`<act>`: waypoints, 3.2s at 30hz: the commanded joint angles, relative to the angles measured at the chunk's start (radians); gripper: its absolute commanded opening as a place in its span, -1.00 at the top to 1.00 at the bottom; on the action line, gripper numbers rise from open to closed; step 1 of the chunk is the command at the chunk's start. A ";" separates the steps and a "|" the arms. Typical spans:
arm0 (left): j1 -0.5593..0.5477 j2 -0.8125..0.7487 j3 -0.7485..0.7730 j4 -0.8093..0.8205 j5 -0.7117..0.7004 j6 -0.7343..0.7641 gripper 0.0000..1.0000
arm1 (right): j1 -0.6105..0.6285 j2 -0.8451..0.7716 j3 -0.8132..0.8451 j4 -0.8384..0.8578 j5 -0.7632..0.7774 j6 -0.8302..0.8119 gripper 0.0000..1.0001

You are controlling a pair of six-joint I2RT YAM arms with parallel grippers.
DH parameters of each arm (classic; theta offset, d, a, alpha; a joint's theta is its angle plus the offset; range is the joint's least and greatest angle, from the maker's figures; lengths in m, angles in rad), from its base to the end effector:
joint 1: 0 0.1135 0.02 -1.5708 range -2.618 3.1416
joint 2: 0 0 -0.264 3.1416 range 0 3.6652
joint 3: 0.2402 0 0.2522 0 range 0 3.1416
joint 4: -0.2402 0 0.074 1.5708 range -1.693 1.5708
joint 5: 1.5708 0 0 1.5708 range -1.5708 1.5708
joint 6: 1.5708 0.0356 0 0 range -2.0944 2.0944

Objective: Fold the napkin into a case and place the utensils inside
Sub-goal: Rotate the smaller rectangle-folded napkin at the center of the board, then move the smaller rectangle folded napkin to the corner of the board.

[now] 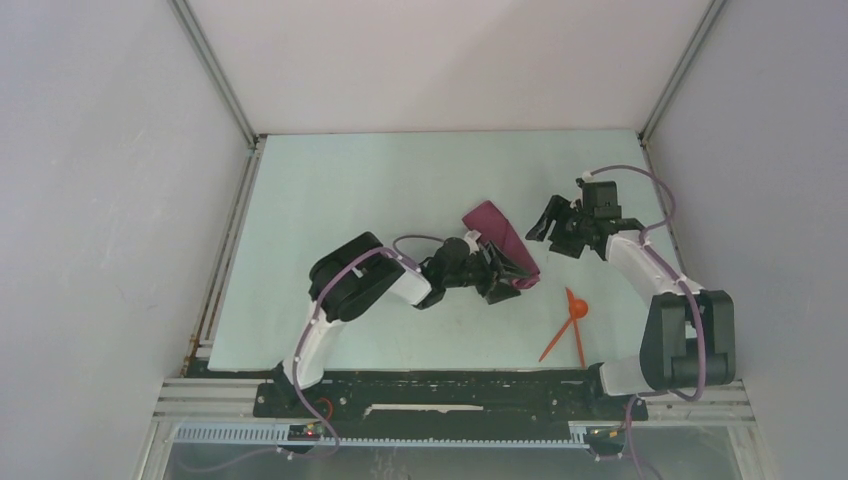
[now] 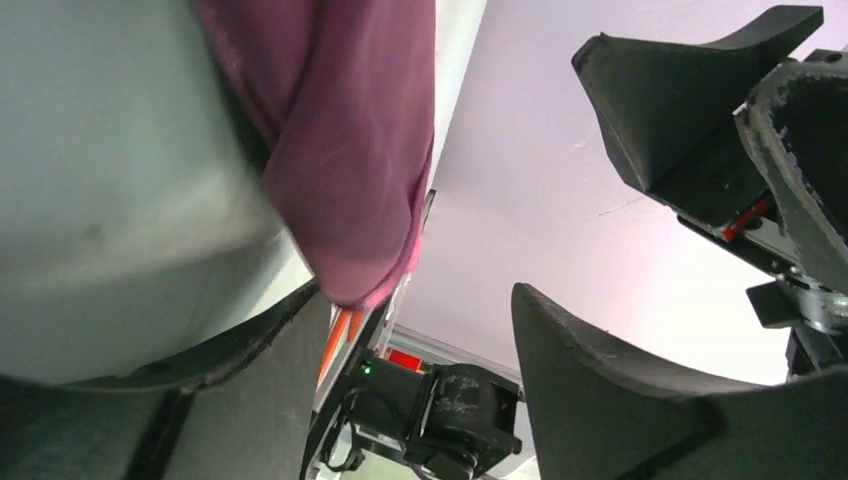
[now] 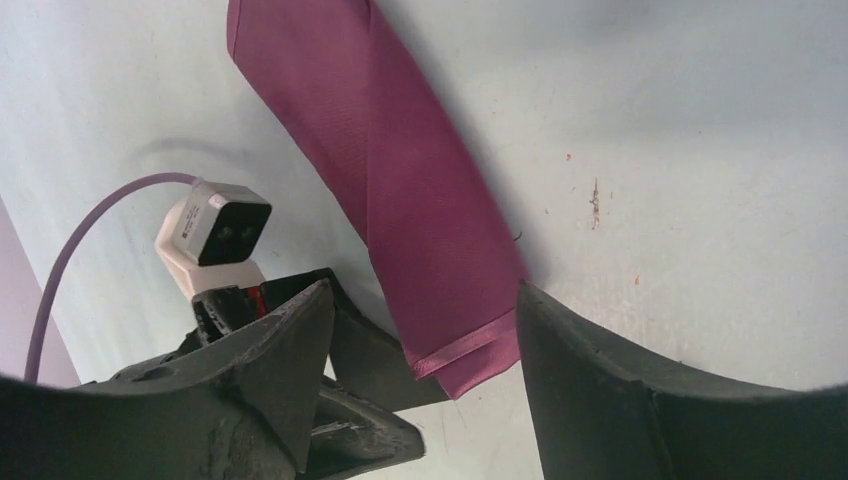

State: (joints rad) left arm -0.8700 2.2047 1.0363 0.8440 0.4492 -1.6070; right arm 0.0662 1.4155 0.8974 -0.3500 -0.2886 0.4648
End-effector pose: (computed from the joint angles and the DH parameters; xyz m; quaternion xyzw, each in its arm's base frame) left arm 0.2642 -0.3371 0.0905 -0.1639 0.7853 -0.5968 0.0146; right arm 0.2903 0.0294 0.2226 0.1355 0.9206 0.2196 0.2932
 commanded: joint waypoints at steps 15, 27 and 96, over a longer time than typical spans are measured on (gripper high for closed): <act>0.322 -0.755 -0.549 -0.247 0.020 0.355 -0.55 | 0.183 0.209 0.027 0.138 -0.492 0.023 -0.59; 0.323 -1.010 -0.390 -0.715 -0.046 0.730 -0.57 | -0.056 0.389 -0.138 0.256 -0.637 -0.003 -0.58; 0.384 -1.235 -0.338 -0.800 0.130 0.846 -0.60 | 0.416 0.430 0.207 -0.183 0.787 -0.382 -0.17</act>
State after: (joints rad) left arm -0.4919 0.9775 0.7086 0.0120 0.5549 -0.7765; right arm 0.5648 1.7893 1.0901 -0.6445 0.4911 0.1440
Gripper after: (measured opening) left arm 0.797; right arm 0.594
